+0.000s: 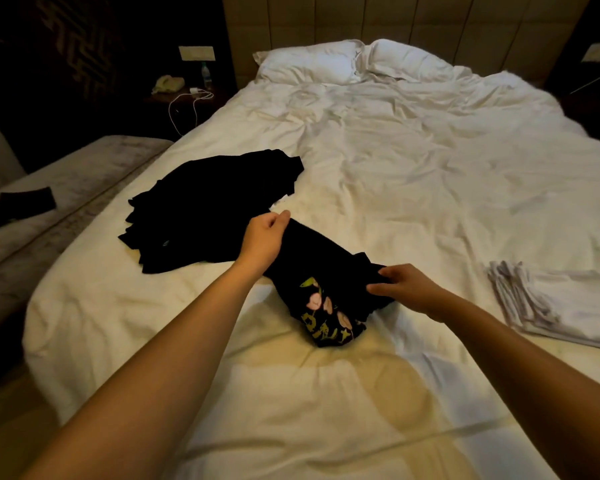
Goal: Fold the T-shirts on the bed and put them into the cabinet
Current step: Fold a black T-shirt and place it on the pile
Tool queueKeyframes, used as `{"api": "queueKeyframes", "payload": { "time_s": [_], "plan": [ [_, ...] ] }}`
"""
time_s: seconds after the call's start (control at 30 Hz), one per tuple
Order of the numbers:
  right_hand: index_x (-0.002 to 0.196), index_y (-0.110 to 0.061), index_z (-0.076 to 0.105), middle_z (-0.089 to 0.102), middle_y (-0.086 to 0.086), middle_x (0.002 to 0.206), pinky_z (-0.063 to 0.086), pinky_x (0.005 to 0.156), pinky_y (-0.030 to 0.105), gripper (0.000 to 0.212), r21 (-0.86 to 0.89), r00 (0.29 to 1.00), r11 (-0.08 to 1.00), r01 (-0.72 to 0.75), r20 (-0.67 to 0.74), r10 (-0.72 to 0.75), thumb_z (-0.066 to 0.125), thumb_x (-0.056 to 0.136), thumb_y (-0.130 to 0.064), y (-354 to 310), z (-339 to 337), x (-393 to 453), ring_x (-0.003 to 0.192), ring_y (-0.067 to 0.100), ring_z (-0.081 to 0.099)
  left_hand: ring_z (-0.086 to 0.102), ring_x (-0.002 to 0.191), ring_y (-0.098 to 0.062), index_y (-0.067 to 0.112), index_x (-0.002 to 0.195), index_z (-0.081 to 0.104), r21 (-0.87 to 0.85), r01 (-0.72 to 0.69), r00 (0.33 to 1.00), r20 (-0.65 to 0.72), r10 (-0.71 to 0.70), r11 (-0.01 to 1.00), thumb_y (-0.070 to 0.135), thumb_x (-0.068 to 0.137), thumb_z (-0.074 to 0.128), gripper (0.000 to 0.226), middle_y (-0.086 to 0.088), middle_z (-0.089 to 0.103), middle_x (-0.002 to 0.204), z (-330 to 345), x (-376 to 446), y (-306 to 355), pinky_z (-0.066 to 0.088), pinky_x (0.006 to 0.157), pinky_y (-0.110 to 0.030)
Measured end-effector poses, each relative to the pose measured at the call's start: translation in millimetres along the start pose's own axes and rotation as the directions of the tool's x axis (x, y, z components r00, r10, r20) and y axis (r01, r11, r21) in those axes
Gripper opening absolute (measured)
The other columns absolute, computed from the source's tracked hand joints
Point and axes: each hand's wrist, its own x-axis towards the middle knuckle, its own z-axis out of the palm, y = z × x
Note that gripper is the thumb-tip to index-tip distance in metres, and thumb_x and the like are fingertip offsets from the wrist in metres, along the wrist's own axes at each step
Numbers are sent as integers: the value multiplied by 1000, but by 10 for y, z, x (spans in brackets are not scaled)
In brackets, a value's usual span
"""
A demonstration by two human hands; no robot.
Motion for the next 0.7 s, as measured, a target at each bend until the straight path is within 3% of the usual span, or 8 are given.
{"api": "queueKeyframes", "payload": {
  "time_s": [0.07,0.13,0.27,0.43,0.5,0.57,0.63,0.7],
  "plan": [
    [83,-3,67,58,4,72,36,58,24,33,-14,997,1000,-9,-76,8,67,93,-35,36,-42,9,64,15,49,29,46,-16,17,63,28,45,24,999,-25,-23,999,33,105,49,50,-2,25,54,-96,3,-139,23,53,-32],
    [87,6,62,50,8,71,32,59,30,48,42,990,999,14,-144,-8,62,95,-41,-9,-99,17,65,19,43,32,49,-20,16,64,30,114,47,999,-11,-46,992,35,105,50,49,-4,27,55,-151,10,-274,25,54,-33],
    [83,-7,66,55,8,72,37,63,34,38,215,978,969,120,-192,-78,60,97,-42,-364,-190,-28,69,24,50,38,54,-23,12,68,37,164,38,998,45,-46,986,37,104,49,46,-13,34,61,-182,22,-344,28,56,-36],
    [101,-3,68,64,13,86,45,72,37,44,257,970,944,205,-181,-161,60,95,-45,-957,-384,-160,76,28,60,44,55,-24,10,72,45,146,-47,985,171,21,988,39,104,49,44,-13,40,63,-167,50,26,32,60,-37],
    [99,-6,71,70,8,85,49,71,33,38,235,975,951,201,-143,-170,61,95,-42,-1174,-437,-226,77,24,66,63,80,-27,9,92,64,46,-79,949,311,61,996,43,102,50,38,-15,63,86,-119,-2,349,44,73,-36],
    [100,-10,74,75,7,90,55,74,33,32,205,979,959,194,-103,-176,63,95,-40,-1371,-474,-288,82,23,72,65,107,-12,23,114,67,-68,-118,885,444,136,991,43,100,54,27,1,69,114,-45,-104,696,48,90,-25],
    [101,-8,75,75,14,96,58,80,38,33,194,979,961,196,-86,-182,65,93,-39,-1520,-506,-330,87,29,73,69,101,-9,30,110,67,-141,-132,840,509,186,981,40,97,62,18,6,73,108,49,-224,973,53,86,-24],
    [99,-9,76,75,16,94,59,80,39,33,223,974,950,218,-113,-197,67,92,-40,-1590,-524,-352,87,31,73,73,82,-10,28,100,70,-193,-95,858,482,179,976,32,96,66,8,7,75,88,140,-289,1108,55,72,-22]
  ]
}}
